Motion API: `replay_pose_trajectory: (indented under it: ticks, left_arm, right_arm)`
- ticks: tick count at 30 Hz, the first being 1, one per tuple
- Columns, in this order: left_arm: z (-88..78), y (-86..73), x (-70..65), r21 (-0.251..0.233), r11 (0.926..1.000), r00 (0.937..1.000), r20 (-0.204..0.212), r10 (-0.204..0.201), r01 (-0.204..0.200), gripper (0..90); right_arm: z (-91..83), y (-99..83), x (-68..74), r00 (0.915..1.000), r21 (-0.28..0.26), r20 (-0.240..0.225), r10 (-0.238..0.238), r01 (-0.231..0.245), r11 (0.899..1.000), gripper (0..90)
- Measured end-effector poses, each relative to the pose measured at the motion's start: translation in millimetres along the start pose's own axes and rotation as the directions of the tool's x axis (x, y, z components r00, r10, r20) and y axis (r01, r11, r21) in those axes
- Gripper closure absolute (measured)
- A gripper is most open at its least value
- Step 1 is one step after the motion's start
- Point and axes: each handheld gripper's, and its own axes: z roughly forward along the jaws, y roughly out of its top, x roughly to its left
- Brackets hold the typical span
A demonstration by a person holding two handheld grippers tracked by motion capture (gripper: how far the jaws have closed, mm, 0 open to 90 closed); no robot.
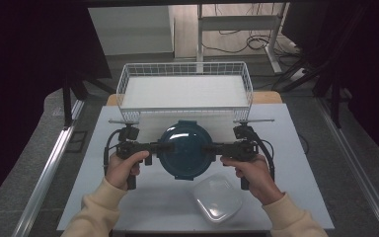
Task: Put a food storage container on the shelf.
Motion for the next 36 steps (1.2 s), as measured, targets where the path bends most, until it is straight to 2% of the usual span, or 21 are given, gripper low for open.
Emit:
replay_pose_trajectory:
  ticks: [5,17,36]
  left_arm:
    - [-6.1,7.6,-3.8,-0.011,0.9999,1.0,0.006,0.003,-0.003,37.6]
    - [-16.5,25.7,-14.9,-0.029,0.9992,0.9997,0.004,0.026,-0.026,37.5]
    - [-23.8,62.7,-25.0,-0.034,0.9984,0.9989,-0.012,0.045,-0.045,37.3]
  right_arm:
    - [-3.8,9.5,9.4,0.9998,-0.006,0.008,-0.021,0.021,1.0,42.9]
    - [-11.2,29.1,22.2,0.999,-0.018,0.008,-0.044,0.044,0.999,42.9]
    - [-16.7,62.2,28.5,0.9988,-0.03,-0.001,-0.05,0.05,0.998,42.9]
